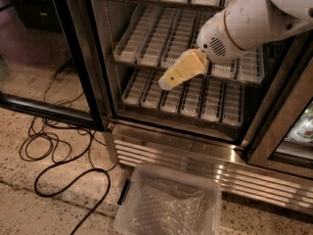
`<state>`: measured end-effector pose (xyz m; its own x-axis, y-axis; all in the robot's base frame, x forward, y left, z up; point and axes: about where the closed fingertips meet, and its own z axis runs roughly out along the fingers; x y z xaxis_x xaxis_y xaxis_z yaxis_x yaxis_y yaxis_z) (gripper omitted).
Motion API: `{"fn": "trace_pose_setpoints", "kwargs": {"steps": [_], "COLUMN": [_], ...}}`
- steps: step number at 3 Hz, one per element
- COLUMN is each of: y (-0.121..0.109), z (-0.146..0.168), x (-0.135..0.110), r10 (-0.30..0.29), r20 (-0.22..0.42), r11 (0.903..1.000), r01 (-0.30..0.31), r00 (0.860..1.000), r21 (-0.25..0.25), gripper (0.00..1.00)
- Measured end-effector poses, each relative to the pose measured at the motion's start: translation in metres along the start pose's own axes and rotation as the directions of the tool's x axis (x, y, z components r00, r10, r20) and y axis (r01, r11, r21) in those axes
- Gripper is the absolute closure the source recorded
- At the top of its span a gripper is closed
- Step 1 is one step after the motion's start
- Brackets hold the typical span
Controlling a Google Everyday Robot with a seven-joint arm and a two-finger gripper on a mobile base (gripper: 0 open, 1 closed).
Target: Pick coke can from top shelf of fridge
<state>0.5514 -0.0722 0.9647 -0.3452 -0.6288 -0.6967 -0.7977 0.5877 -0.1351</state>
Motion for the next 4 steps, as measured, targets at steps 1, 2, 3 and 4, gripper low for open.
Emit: {"fn": "trace_pose_setpoints", "kwargs": {"steps": [1, 2, 3, 4], "y": [0.000, -0.006, -0.015, -0.018], "z": [0.015, 0.051, 0.079, 0.078], "x": [-0.012, -0.047, -0.070, -0.074], "r10": [0.047, 0.048, 0.061, 0.111], "r20": [0.029, 0.085, 0.113, 0.126], "r11": [0.9977, 0.9871, 0.9739, 0.9648], "r01": [-0.048, -0.061, -0.084, -0.137], "r00": [0.998, 0.995, 0.992, 0.986], "r21": [0.048, 0.148, 0.211, 0.225], "gripper": [0.00, 0.00, 0.00, 0.00]}}
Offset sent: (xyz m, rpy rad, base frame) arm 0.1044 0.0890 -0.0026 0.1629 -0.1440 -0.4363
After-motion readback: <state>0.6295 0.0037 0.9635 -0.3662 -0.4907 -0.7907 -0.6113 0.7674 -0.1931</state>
